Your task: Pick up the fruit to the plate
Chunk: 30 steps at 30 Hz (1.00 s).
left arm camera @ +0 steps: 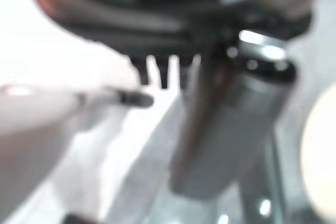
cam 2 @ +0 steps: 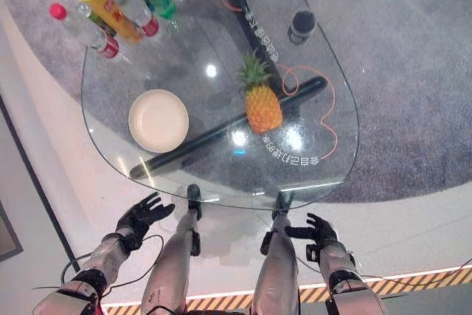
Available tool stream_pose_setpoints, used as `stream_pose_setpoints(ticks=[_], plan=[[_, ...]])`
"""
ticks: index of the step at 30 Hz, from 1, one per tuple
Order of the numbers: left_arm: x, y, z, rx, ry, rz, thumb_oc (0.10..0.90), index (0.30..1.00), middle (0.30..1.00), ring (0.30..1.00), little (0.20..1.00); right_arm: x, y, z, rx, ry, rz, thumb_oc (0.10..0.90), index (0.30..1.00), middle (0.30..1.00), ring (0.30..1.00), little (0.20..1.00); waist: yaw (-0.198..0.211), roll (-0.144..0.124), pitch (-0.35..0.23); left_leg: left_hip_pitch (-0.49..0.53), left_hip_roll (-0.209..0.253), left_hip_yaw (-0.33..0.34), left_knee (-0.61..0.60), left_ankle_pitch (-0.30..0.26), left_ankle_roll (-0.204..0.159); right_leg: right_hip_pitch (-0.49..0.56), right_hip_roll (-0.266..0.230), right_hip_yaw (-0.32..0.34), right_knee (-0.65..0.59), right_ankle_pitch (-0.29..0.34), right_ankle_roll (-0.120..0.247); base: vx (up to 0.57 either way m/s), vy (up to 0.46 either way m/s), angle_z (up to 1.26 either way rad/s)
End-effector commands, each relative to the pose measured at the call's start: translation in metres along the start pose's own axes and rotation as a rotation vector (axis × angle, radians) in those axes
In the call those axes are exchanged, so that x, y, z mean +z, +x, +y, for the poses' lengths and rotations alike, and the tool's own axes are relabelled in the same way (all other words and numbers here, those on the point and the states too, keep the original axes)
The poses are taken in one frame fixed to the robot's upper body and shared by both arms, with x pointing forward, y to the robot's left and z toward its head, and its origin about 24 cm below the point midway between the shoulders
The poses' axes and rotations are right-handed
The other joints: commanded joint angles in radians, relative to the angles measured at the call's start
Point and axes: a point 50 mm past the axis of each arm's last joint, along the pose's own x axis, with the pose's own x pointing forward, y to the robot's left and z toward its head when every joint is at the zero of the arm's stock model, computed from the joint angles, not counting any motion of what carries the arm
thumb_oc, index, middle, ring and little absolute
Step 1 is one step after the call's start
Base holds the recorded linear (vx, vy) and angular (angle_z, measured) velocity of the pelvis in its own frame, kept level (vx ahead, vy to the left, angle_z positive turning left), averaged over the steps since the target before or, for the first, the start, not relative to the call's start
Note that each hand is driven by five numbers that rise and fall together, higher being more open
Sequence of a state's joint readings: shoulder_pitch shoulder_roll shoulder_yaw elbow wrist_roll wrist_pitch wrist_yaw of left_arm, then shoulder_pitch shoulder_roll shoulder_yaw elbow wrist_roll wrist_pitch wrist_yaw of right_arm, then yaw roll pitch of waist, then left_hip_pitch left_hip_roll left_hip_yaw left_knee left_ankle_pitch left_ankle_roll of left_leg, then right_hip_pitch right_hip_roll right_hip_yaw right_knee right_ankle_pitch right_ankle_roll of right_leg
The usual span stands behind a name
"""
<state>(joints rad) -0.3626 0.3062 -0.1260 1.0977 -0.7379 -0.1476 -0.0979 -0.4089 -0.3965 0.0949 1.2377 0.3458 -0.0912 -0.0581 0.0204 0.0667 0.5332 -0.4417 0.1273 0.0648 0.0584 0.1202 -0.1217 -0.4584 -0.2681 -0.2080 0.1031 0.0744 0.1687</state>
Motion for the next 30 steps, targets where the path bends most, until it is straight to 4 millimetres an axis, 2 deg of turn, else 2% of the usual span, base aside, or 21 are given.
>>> stream_pose_setpoints(ticks=[1,9,18,30], plan=[[0.021,-0.007,0.041,0.188,-0.027,-0.088,0.8,0.9,0.9,0.9,0.9,-0.002,-0.003,-0.017,-0.078,0.033,-0.034,0.8,0.9,0.9,0.9,0.9,0.006,-0.04,-0.013,-0.138,0.019,-0.072,0.119,-0.018,0.017,-0.143,-0.044,0.09,0.156,0.029,0.018,-0.04,-0.019,0.05],[0.031,-0.005,0.042,0.25,0.011,-0.123,0.8,0.9,0.9,0.9,0.9,0.01,-0.001,-0.014,-0.085,0.044,-0.075,0.8,0.9,0.9,0.9,0.9,0.007,-0.044,-0.013,-0.243,0.001,-0.086,0.239,-0.054,0.031,-0.236,-0.039,0.106,0.254,0.002,0.005,-0.03,0.001,0.05],[0.037,-0.003,0.04,0.266,0.017,-0.127,0.8,0.9,0.9,0.9,0.9,0.018,0.0,-0.012,-0.087,0.044,-0.102,0.8,0.9,0.9,0.9,0.9,0.007,-0.045,-0.013,-0.336,0.001,-0.092,0.344,-0.093,0.042,-0.318,-0.04,0.115,0.334,-0.022,-0.008,-0.02,0.009,0.0],[0.04,0.002,0.026,0.175,0.053,-0.125,0.8,0.9,0.9,0.9,0.9,0.036,0.003,-0.009,-0.09,0.028,-0.145,0.8,0.9,0.9,0.9,0.9,0.003,-0.041,-0.013,-0.372,-0.005,-0.09,0.353,-0.093,0.046,-0.351,-0.028,0.121,0.322,-0.008,-0.009,0.0,0.002,-0.01]])
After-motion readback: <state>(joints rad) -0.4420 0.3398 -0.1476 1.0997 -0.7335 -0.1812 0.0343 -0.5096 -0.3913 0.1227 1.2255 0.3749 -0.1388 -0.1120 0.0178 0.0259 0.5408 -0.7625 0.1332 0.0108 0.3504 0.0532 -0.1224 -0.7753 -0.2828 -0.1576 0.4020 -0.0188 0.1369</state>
